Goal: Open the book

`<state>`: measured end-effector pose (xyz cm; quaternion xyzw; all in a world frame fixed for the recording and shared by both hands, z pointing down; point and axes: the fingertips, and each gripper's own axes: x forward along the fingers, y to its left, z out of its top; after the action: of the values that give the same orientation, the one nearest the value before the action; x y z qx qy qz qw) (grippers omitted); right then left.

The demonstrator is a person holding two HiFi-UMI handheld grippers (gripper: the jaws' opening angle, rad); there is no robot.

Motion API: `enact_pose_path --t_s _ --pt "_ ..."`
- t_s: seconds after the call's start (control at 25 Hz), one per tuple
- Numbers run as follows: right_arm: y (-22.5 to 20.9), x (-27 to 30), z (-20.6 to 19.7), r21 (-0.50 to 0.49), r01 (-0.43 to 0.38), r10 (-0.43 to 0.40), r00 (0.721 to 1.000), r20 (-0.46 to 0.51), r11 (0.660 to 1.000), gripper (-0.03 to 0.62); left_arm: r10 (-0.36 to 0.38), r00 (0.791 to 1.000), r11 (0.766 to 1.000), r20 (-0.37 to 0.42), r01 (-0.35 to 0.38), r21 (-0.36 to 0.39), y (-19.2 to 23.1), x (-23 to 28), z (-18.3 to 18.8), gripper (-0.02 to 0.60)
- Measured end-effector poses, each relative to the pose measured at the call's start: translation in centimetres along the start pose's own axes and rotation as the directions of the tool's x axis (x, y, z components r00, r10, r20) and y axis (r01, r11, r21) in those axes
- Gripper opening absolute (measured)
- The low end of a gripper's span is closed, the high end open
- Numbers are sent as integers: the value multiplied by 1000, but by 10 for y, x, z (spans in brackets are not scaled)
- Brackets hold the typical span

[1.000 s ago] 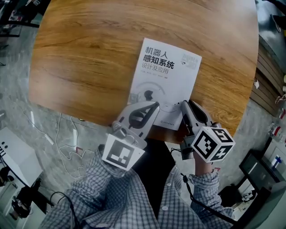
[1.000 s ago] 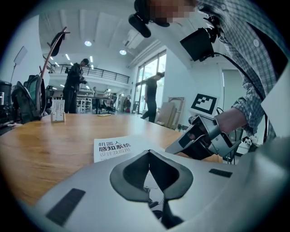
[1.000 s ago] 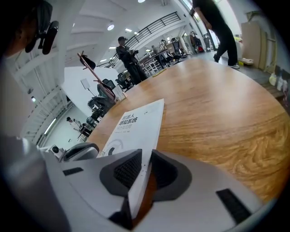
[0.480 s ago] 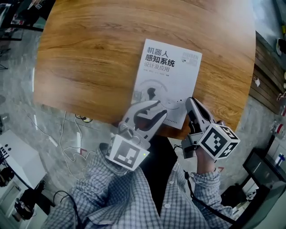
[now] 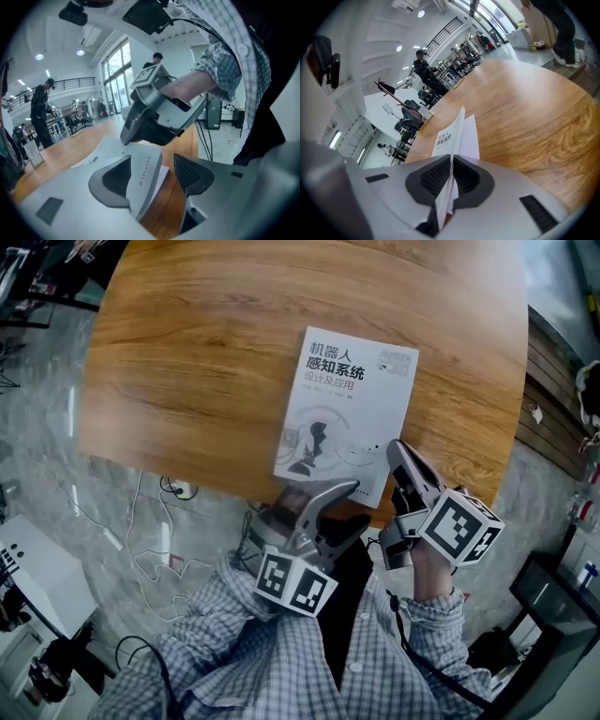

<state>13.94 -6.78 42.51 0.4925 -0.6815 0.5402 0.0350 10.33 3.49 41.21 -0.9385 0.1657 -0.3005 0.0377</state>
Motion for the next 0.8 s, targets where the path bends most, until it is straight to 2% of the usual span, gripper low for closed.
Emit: enact_pose_path --t_s 0.08,0.24,0.36,0.4,0.44,0.52,0.6,0.68,0.8 --pt "2 -1 1 3 0 0 1000 0 1000 31 21 1000 999 -15 -20 32 -5 7 1 265" --pt "1 -2 1 2 20 -20 1000 -4 1000 31 118 993 992 -26 -117 44 8 23 2 265" --pt "2 -1 0 11 1 -1 1000 1 1000 30 157 987 982 -32 -153 107 15 31 5 264" --pt "2 -1 0 12 1 -2 1000 2 1000 29 163 986 980 -29 -158 121 15 32 6 261" --pt "2 -1 0 8 3 -3 1000 2 1000 29 169 985 979 -24 -165 124 15 31 7 227" --pt "1 0 -1 -23 6 -6 1000 -1 1000 29 189 982 979 -4 -188 83 19 27 8 130" --pt "1 0 -1 -73 7 -7 1000 0 997 31 205 978 979 28 -205 -16 27 23 10 74" --pt "4 -3 0 -117 6 -5 1000 13 993 31 218 974 972 55 -212 -105 33 19 13 55" --pt "11 -10 2 -156 15 -9 999 44 988 31 247 966 955 74 -230 -187 40 13 16 46"
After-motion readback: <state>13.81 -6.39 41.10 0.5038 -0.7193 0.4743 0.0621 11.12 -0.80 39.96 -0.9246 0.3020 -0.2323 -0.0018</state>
